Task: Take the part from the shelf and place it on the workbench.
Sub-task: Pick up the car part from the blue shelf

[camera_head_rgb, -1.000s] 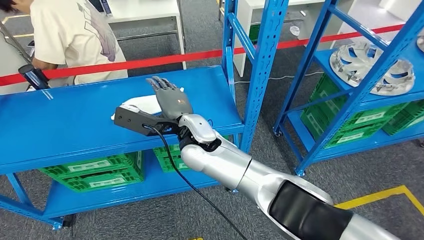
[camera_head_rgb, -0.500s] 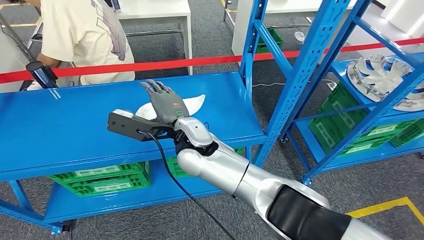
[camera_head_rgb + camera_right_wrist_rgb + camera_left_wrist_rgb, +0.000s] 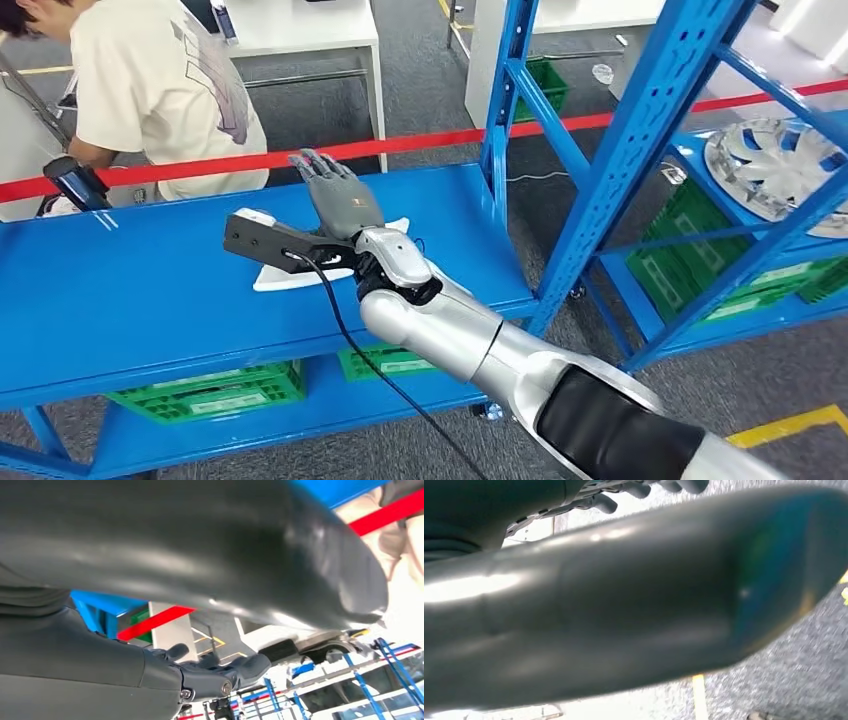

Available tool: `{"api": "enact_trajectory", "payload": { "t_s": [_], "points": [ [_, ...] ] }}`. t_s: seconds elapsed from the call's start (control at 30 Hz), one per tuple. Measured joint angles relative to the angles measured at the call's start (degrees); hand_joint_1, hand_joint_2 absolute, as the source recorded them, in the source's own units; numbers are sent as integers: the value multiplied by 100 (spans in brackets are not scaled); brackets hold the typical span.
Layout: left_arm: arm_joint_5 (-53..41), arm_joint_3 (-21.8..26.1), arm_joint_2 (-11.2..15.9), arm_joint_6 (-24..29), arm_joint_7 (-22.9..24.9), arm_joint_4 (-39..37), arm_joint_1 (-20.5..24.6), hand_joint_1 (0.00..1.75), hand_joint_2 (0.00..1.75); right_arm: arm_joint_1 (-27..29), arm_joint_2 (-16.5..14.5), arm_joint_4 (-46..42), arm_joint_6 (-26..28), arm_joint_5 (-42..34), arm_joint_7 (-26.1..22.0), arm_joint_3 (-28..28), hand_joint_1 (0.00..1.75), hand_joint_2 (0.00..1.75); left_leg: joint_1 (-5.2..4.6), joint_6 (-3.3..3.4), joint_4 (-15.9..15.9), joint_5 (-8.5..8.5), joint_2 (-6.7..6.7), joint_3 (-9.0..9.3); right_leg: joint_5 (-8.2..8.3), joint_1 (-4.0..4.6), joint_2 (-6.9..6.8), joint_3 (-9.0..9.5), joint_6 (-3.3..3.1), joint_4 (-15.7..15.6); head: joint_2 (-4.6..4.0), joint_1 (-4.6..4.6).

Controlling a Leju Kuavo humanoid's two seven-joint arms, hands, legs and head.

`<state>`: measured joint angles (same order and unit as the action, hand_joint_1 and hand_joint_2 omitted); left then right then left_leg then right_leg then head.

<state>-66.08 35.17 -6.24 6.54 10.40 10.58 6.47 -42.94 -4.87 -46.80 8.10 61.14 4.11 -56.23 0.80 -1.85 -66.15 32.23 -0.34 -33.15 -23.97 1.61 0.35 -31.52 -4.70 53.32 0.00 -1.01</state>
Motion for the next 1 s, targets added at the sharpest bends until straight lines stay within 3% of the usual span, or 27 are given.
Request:
{"api": "enact_trajectory", "payload": {
  "t_s": [0.07,0.1,0.13,0.2,0.23,0.27,0.33,0.43,0.47,0.53,0.57,0.6,0.63,0.7,0.77,0.83,0.9,0.97,1.0],
  "points": [
    [-23,0,19,-12,6,2,-4,0,0,61,15,8,16,-7,-3,8,0,0,31,-69,-473,238,3,-431,-110,-59,8,74,59,41,0,1],
    [-38,0,29,-23,11,3,-10,0,0,94,26,14,30,-9,-1,17,0,0,49,-106,-464,213,5,-534,-177,-93,12,119,97,76,0,-1],
    [-51,0,37,-34,18,3,-12,0,0,118,37,19,43,-11,1,31,0,44,71,-151,-268,54,8,-540,-253,-132,16,165,140,124,0,-1],
    [-73,-1,41,-50,39,0,-5,0,0,140,53,26,68,-9,2,68,0,131,117,-250,405,-527,36,-403,-428,-195,14,229,241,259,0,11],
    [-78,-1,37,-57,55,-3,8,0,0,142,61,28,74,-8,-3,85,0,175,121,-245,657,-708,57,-363,-506,-205,17,233,290,327,0,27],
    [-83,-2,32,-69,68,-6,18,0,0,144,72,31,78,-6,-9,99,0,175,124,-203,791,-838,72,-348,-571,-199,16,222,333,383,0,35],
    [-94,-2,30,-96,61,-8,38,0,0,143,96,40,72,-12,-33,120,0,175,106,-46,767,-825,73,-384,-638,-182,16,199,387,427,0,30],
    [-116,-2,34,-115,20,1,54,0,0,124,126,65,41,-64,-80,158,0,175,118,86,722,-796,49,-362,-806,-203,-3,100,461,668,0,-7],
    [-120,-2,38,-117,16,4,62,0,0,114,131,78,24,-87,-101,167,0,175,119,116,725,-775,45,-344,-935,-208,-8,-66,486,974,0,-19],
    [-124,-2,44,-126,16,7,74,0,0,110,136,122,-67,-140,-150,172,0,175,105,157,727,-731,41,-318,-1202,-208,-10,-570,512,1801,0,-41],
    [-125,-2,45,-134,17,6,77,0,0,122,138,155,-155,-194,-184,172,0,175,94,167,726,-708,37,-302,-1249,-207,-10,-805,507,2119,0,-45],
    [-127,-2,45,-143,19,6,78,0,0,134,138,191,-275,-273,-229,172,0,175,81,173,726,-686,30,-278,-1178,-203,-10,-941,486,2225,0,-51],
    [-129,-2,45,-150,21,6,80,0,0,143,137,229,-422,-384,-290,171,0,175,66,176,726,-663,21,-246,-1000,-195,-10,-972,451,2118,0,-54],
    [-131,-2,44,-157,24,6,91,0,0,147,124,296,-700,-606,-408,162,0,175,39,172,733,-618,3,-167,-473,-147,-9,-725,333,1345,0,-55],
    [-131,-2,43,-157,23,6,108,0,0,140,103,351,-892,-765,-479,149,0,175,16,135,742,-583,-9,-118,-207,-87,-13,-460,226,699,0,-47],
    [-131,-2,45,-156,13,7,119,0,0,135,77,396,-1053,-909,-525,138,0,175,19,65,767,-573,-14,-103,-225,-54,-12,-394,189,550,0,-46],
    [-131,-2,52,-150,-4,8,121,0,0,142,44,425,-1227,-1091,-568,130,0,175,24,-5,780,-556,-7,-92,-193,-81,-5,-325,187,453,0,-51],
    [-131,-2,57,-144,-17,7,124,0,0,152,9,439,-1363,-1258,-605,111,0,175,16,-47,507,-382,1,-207,-152,-123,-8,-224,172,350,0,-33],
    [-131,-2,58,-143,-21,6,124,0,0,159,-4,449,-1414,-1316,-621,88,0,175,21,-62,198,-226,2,-353,-154,-123,-12,-201,158,337,0,-26]
  ]
}}
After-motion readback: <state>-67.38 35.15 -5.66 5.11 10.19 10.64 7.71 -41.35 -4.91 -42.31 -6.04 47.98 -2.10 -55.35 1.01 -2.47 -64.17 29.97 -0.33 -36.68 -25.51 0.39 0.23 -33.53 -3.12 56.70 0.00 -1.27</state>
